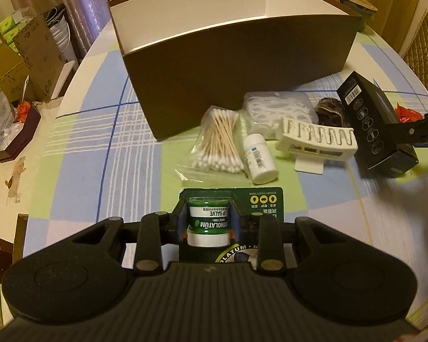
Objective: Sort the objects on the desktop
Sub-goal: 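Lift the jar card with the left tool while the right tool grasps the black FLYCO box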
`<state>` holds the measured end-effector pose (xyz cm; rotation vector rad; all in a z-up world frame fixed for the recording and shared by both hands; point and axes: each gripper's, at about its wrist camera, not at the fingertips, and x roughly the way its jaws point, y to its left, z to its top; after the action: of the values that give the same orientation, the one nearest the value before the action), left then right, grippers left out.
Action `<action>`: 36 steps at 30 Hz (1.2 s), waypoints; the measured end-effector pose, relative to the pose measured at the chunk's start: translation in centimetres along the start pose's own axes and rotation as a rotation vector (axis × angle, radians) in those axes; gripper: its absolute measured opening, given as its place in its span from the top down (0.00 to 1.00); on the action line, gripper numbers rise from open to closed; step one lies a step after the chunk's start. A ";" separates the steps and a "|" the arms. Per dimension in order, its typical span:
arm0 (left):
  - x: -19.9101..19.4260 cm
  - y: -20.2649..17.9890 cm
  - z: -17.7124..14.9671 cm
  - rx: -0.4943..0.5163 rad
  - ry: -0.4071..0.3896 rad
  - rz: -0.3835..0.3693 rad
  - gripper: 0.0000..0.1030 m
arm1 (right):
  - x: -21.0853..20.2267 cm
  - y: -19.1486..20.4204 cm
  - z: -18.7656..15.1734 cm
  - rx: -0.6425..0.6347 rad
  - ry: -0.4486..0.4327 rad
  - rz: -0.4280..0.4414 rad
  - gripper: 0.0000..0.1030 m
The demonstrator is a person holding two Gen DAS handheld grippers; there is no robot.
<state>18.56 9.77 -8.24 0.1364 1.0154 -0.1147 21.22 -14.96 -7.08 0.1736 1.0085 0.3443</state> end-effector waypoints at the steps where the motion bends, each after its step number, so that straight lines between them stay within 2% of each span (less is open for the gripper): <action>1: 0.1 0.1 0.0 0.002 0.002 -0.005 0.74 | 0.2 0.1 0.0 0.000 0.001 -0.011 0.20; 7: 0.8 1.1 -0.2 0.008 0.020 -0.043 0.74 | 1.1 0.5 -0.5 0.010 0.047 -0.068 0.20; 14: 1.6 1.7 -0.5 0.031 0.034 -0.097 0.74 | 2.4 0.8 -0.3 0.044 0.038 -0.107 0.20; 15: 1.7 1.8 -0.5 0.037 0.035 -0.103 0.74 | 2.6 0.9 -0.3 0.045 0.036 -0.118 0.24; 19: 1.9 2.2 -0.9 0.050 0.040 -0.124 0.74 | 2.3 1.5 -0.9 0.011 0.046 -0.160 0.24; 24: 2.2 2.5 -1.2 0.055 0.054 -0.142 0.74 | 1.8 1.6 -1.5 0.002 0.076 -0.158 0.24; 28: 2.5 2.5 -1.2 0.029 0.056 -0.144 0.74 | 2.2 1.8 -1.1 -0.013 0.076 -0.166 0.22; 33: 2.5 2.1 -1.3 0.020 0.039 -0.111 0.74 | 2.8 1.7 -1.0 -0.031 0.076 -0.163 0.22; 36: 2.0 1.9 -1.6 0.000 0.039 -0.090 0.74 | 2.6 1.9 -1.2 -0.085 0.076 -0.172 0.24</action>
<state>18.58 11.87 -10.65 0.0934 1.0605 -0.1943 21.10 -12.29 -9.21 -0.0036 1.0742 0.2380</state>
